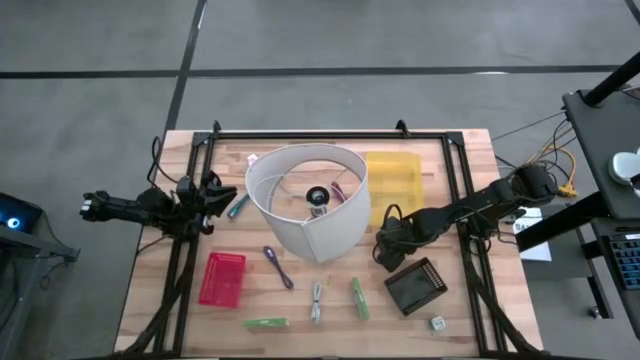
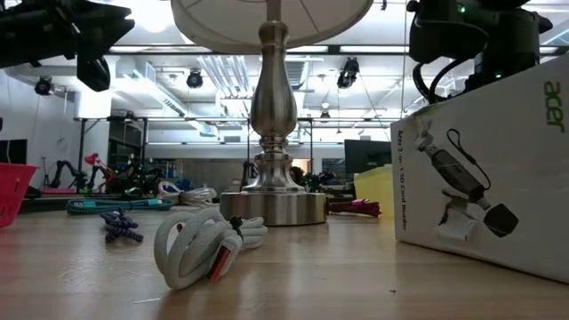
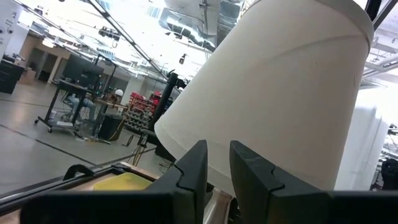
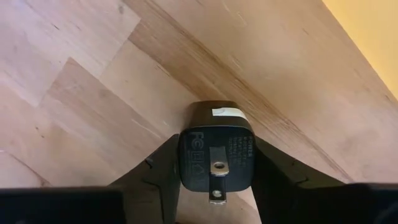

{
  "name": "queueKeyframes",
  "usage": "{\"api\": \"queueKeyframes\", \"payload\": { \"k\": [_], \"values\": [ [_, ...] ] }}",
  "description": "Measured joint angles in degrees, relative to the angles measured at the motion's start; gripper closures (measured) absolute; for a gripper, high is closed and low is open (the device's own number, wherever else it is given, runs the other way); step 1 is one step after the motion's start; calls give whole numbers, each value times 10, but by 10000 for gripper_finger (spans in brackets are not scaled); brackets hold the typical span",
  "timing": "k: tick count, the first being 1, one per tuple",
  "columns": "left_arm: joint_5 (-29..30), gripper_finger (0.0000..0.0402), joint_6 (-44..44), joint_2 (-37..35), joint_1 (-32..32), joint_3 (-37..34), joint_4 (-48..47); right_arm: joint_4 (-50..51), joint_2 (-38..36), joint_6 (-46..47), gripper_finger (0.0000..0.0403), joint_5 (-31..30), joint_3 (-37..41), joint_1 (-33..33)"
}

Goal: Pick and place items into bin
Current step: Put the black charger adapter into the black bin

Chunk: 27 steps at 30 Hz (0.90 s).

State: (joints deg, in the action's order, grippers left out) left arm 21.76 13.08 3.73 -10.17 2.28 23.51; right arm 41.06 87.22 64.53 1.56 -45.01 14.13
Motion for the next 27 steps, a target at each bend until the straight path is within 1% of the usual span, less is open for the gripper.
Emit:
{"api": "queueKeyframes", "payload": {
  "k": [7, 14, 17, 22, 27],
  "values": [
    [0, 349, 0, 0, 0, 0, 0, 8, -4, 1, 267, 24, -11, 0],
    [0, 349, 0, 2, 0, 0, -1, 33, -9, -23, 267, 19, -78, 1],
    [0, 349, 0, 2, 0, -1, -1, 55, -9, -66, 267, 18, -116, 14],
    [0, 349, 0, 3, 0, -1, -1, 125, -9, -160, 267, 13, -181, 50],
    [0, 349, -1, 3, 0, -2, 0, 131, -9, -286, 267, 10, -225, 101]
  ]
}}
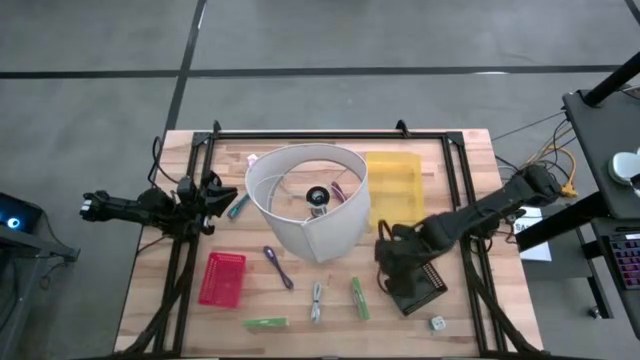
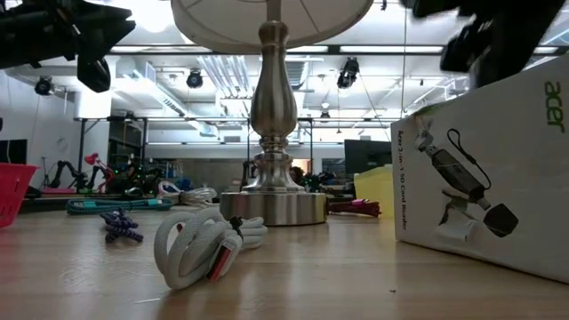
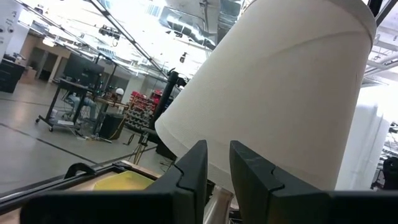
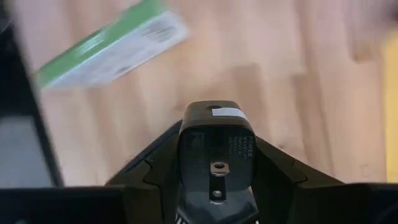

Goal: Pick and place items into bin
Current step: Put the black charger adapter into the black bin

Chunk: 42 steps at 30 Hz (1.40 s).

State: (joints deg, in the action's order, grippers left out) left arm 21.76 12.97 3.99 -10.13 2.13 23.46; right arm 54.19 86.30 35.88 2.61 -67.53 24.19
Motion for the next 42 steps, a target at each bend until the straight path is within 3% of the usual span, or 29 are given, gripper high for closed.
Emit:
{"api": "queueKeyframes", "payload": {
  "k": [5, 13, 21, 42],
  "values": [
    [0, 349, -1, 0, 0, -2, 0, 1, 0, -86, 262, 1, 0, 47],
    [0, 349, -1, 0, 0, -2, 0, 0, 7, -107, 266, 3, 24, 89],
    [0, 349, -2, 2, 0, -2, 0, -20, 35, -86, 266, 6, 61, 93],
    [0, 349, -1, 3, 0, -3, 0, -52, 102, -85, 232, 24, 64, 93]
  ]
}}
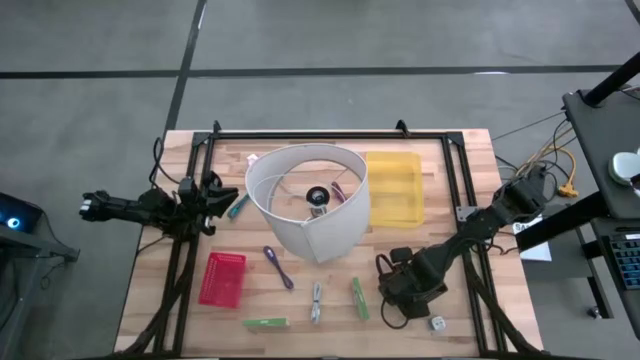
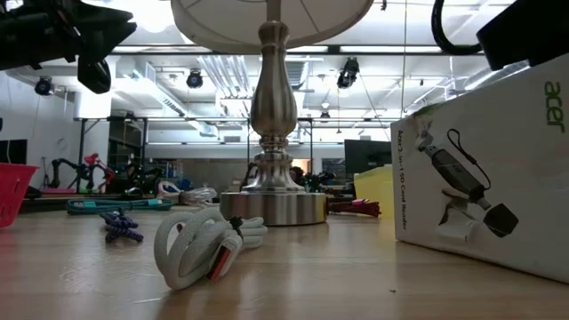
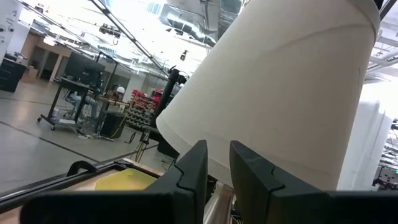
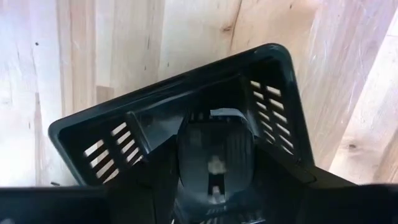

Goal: Pick and place items into bin
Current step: Put the black charger adapter into the black bin, then put the blue charger adapter into the black bin

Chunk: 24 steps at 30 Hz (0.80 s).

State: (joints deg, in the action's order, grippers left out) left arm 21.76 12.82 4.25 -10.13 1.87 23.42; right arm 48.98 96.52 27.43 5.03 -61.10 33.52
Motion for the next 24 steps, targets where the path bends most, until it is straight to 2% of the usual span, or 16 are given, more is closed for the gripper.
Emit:
{"api": "queueKeyframes", "payload": {
  "k": [7, 12, 19, 24],
  "values": [
    [0, 349, 0, 0, 0, 0, 0, 1, -8, 5, 221, 0, 0, 0],
    [0, 349, 0, 0, 0, 0, 0, 25, -9, 47, 219, 13, -11, 0],
    [0, 349, 0, 0, 0, 0, 0, 32, -29, 142, 219, 17, -33, 2],
    [0, 349, 0, 0, 0, 0, 0, 30, -58, 240, 220, 50, -43, 24]
  ]
}}
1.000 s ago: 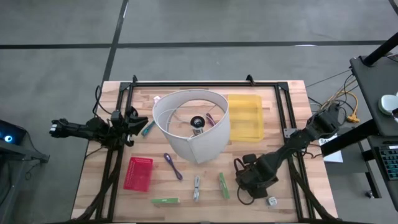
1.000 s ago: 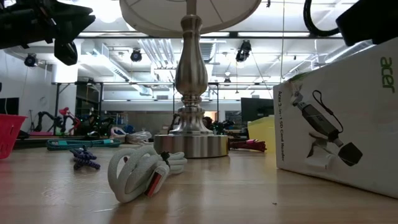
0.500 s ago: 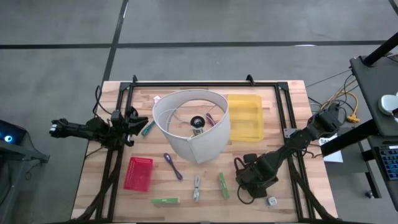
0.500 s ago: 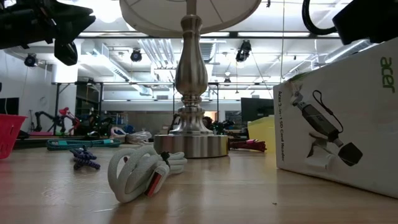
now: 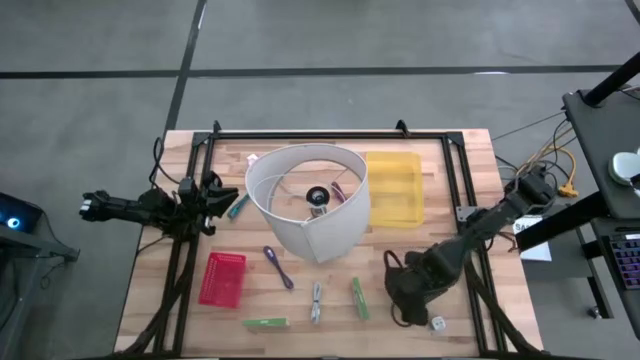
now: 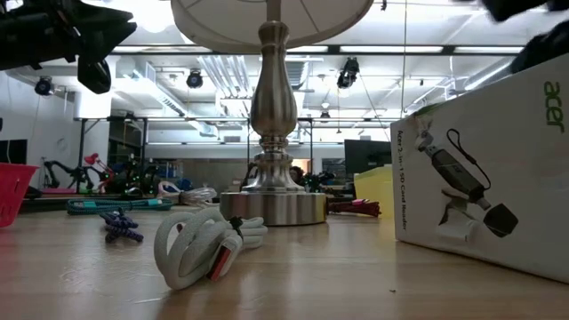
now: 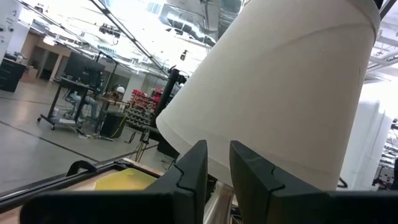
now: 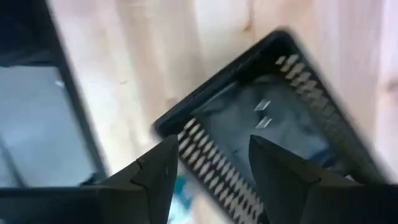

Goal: Pick and place items into bin
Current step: Put the blue charger adapter into the black bin

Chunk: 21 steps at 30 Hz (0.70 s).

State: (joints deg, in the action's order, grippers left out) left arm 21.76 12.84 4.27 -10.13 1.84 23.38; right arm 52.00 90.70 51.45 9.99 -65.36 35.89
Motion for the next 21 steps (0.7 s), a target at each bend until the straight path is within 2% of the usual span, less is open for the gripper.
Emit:
{"api": "queueKeyframes", "payload": {
  "k": [5, 13, 16, 21],
  "values": [
    [0, 349, 0, 0, 0, 0, 0, 1, -22, 182, 220, 2, 8, 51],
    [0, 349, 0, 1, 0, -2, -5, 1, -26, 525, 218, -8, 20, 135],
    [0, 349, 0, 2, 0, -2, -5, 0, -26, 633, 204, -7, 26, 161],
    [0, 349, 0, 5, 0, -3, -5, 0, -26, 729, 159, -5, 34, 187]
  ]
}}
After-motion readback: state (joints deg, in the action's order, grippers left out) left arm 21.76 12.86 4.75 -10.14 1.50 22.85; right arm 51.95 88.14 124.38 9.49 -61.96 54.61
